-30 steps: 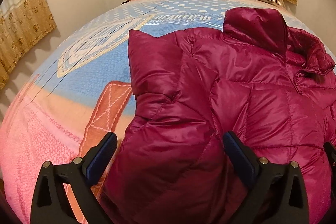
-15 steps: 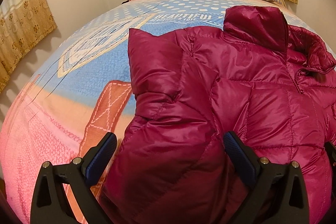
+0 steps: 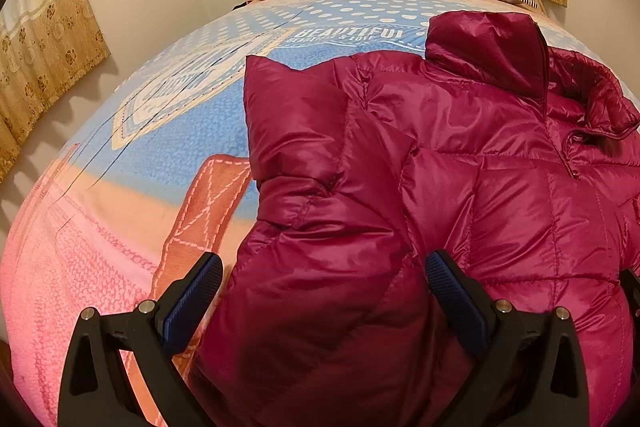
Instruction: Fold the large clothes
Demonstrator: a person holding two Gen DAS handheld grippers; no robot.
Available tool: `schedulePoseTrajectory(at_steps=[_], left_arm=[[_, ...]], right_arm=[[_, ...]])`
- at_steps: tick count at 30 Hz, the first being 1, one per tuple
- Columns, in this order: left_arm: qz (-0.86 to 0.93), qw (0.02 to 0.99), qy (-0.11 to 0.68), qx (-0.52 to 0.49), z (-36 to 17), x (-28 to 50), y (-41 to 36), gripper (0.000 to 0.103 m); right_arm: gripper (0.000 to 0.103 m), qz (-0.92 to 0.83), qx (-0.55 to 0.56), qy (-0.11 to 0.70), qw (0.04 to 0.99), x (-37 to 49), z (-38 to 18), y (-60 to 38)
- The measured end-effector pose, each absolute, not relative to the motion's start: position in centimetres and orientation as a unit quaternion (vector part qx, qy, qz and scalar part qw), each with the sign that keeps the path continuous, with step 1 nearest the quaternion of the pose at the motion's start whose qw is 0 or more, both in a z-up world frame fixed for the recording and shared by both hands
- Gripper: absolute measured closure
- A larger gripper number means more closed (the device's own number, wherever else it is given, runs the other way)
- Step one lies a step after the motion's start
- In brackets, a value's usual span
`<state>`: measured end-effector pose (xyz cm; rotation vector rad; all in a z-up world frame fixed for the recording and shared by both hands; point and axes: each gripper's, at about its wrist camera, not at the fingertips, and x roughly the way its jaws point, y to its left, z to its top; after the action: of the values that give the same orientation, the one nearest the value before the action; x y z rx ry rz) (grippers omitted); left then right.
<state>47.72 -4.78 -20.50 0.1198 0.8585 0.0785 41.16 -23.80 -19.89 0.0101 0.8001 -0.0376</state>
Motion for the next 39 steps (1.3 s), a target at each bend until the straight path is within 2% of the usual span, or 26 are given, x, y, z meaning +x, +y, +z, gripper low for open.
schedulePoseTrajectory(at_steps=[9,12,16,19,22,23,25,27,39], left_arm=[[0.036,0.907,0.417,0.055,-20.1,47.6,-4.4,0.001],[0.035,0.910,0.408,0.065,-18.5,46.6,-4.2,0.001],[0.021,0.929,0.370,0.021,-14.9,46.1,-3.5,0.001],[0.000,0.933,0.360,0.010,-13.4,47.5,-4.5,0.001],[-0.014,0.918,0.395,0.019,-15.4,49.7,-6.0,0.001],[-0.004,0.910,0.412,0.031,-16.6,50.4,-6.3,0.001],[0.020,0.898,0.436,0.047,-19.0,51.1,-6.5,0.001],[0.000,0.897,0.442,0.014,-20.4,51.3,-5.6,0.001],[0.002,0.897,0.441,0.002,-20.8,51.6,-5.4,0.001]], right_arm=[[0.051,-0.017,0.004,0.391,0.920,41.2,-19.7,-24.0],[0.049,-0.001,0.037,0.392,0.919,40.9,-18.6,-25.2],[0.040,-0.016,0.056,0.352,0.934,40.4,-15.6,-27.0],[0.040,-0.029,0.054,0.352,0.934,42.0,-14.6,-27.8],[0.055,-0.024,0.029,0.391,0.920,44.6,-16.3,-27.5],[0.056,-0.023,0.027,0.408,0.912,45.4,-17.3,-27.6],[0.056,-0.024,0.031,0.411,0.911,45.5,-18.2,-27.9],[0.056,-0.022,0.031,0.407,0.913,45.5,-19.0,-28.2],[0.054,-0.033,0.005,0.396,0.918,45.6,-19.8,-27.1]])
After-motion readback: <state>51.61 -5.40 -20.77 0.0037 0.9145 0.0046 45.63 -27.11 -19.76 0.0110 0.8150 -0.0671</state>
